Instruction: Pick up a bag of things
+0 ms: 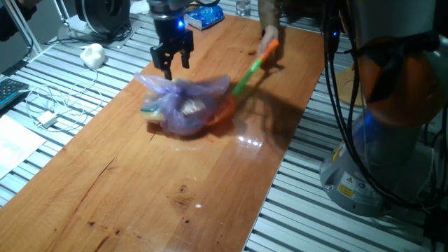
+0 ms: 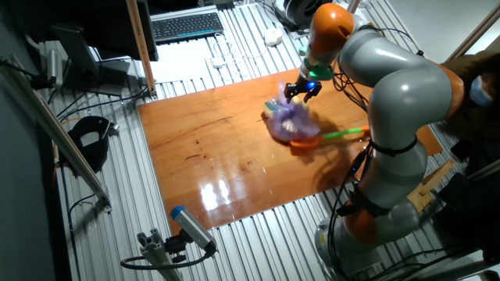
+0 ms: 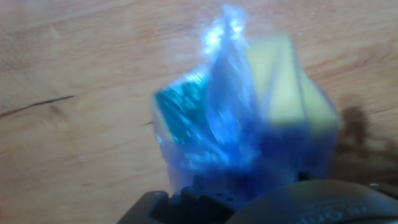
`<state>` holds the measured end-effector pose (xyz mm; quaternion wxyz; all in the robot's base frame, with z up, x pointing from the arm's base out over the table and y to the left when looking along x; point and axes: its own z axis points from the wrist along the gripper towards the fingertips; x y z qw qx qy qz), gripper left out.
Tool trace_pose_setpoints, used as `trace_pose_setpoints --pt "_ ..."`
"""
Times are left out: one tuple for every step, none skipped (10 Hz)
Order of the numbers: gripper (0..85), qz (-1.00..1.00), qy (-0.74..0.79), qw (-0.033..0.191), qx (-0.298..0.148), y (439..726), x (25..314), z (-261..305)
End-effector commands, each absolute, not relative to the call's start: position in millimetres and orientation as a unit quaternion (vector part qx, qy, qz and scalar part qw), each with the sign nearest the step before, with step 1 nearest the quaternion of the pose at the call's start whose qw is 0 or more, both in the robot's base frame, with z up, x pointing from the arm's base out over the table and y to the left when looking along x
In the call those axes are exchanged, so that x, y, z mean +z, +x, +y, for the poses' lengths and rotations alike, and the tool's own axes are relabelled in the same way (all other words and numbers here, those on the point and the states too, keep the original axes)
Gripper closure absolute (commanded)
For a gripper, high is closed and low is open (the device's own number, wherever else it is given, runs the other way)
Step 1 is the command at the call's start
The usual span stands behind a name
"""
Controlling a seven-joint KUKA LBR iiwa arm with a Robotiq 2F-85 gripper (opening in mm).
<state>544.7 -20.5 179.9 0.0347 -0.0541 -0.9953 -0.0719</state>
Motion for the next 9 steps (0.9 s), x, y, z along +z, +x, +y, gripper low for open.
trace_pose_setpoints --pt "17.0 -0.995 -0.05 0.034 -0.076 547 177 -36" --pt "17.0 -0.996 -0.046 0.031 -0.077 553 174 -40" --pt "17.0 -0.996 -0.045 0.027 -0.076 559 172 -41" --pt "17.0 -0.996 -0.046 0.027 -0.075 565 173 -39" --pt "17.0 -0.995 -0.055 0.03 -0.074 570 177 -32" --pt "17.0 -0.994 -0.067 0.034 -0.074 574 181 -21" --pt "17.0 -0.994 -0.081 0.036 -0.071 578 186 -8" --pt "17.0 -0.993 -0.094 0.036 -0.063 582 190 9" --pt "17.0 -0.992 -0.107 0.031 -0.055 583 191 25"
